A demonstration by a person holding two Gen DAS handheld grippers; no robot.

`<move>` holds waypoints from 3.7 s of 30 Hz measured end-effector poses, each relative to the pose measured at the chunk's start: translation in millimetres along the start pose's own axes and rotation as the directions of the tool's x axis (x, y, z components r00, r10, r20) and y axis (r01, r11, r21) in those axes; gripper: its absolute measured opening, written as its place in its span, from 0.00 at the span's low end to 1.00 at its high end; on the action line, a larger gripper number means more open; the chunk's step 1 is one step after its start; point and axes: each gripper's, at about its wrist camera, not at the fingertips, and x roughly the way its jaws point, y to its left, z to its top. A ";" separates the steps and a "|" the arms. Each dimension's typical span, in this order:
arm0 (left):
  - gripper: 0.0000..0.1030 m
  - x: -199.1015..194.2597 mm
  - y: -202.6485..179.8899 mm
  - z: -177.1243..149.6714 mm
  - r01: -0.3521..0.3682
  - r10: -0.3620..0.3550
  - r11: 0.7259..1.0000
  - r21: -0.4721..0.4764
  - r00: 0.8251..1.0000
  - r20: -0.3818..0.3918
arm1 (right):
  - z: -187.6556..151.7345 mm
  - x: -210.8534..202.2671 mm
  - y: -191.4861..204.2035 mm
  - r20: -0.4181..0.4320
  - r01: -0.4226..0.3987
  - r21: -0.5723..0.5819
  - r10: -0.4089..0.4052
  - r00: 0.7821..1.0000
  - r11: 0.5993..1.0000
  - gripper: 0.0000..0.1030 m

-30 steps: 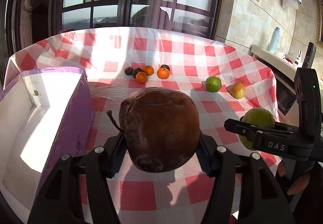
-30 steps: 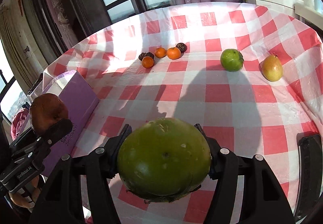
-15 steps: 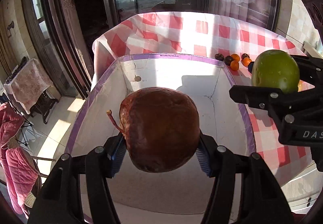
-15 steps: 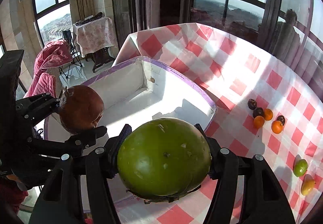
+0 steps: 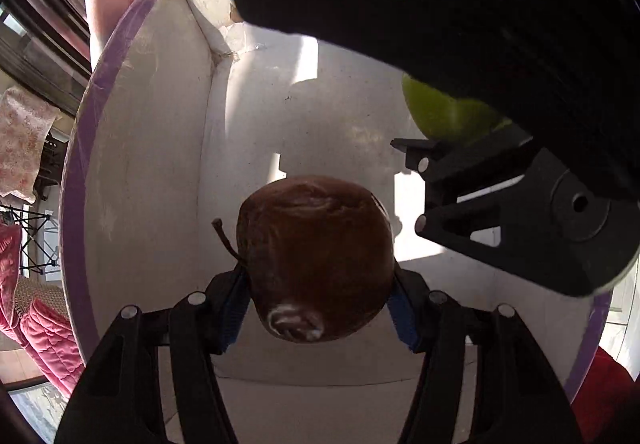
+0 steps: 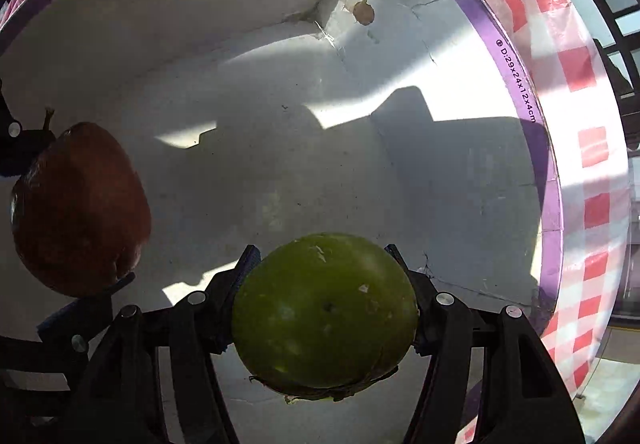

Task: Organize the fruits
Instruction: 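Carry the apple and pomelo into the white box and open both tools, then return both tools to the table and grasp the yellow pear with the right tool, then grasp the green pomelo with the left tool while the right tool holds the pear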

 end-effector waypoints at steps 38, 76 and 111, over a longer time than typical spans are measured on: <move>0.98 -109.9 -255.2 24.5 0.212 -0.166 0.975 0.063 0.517 0.839 | -372.2 10.0 -204.2 0.558 -0.401 0.817 -0.395 0.730 0.415 0.96; 0.98 84.7 -385.9 187.6 0.346 -0.346 0.933 0.100 0.783 0.517 | -482.7 142.5 -350.4 0.073 -0.097 0.994 -0.361 0.930 -0.050 0.61; 0.61 97.2 -447.6 250.3 0.103 -0.241 0.948 0.301 0.849 0.470 | -494.6 139.4 -363.3 0.138 -0.183 0.979 -0.381 0.914 -0.085 0.61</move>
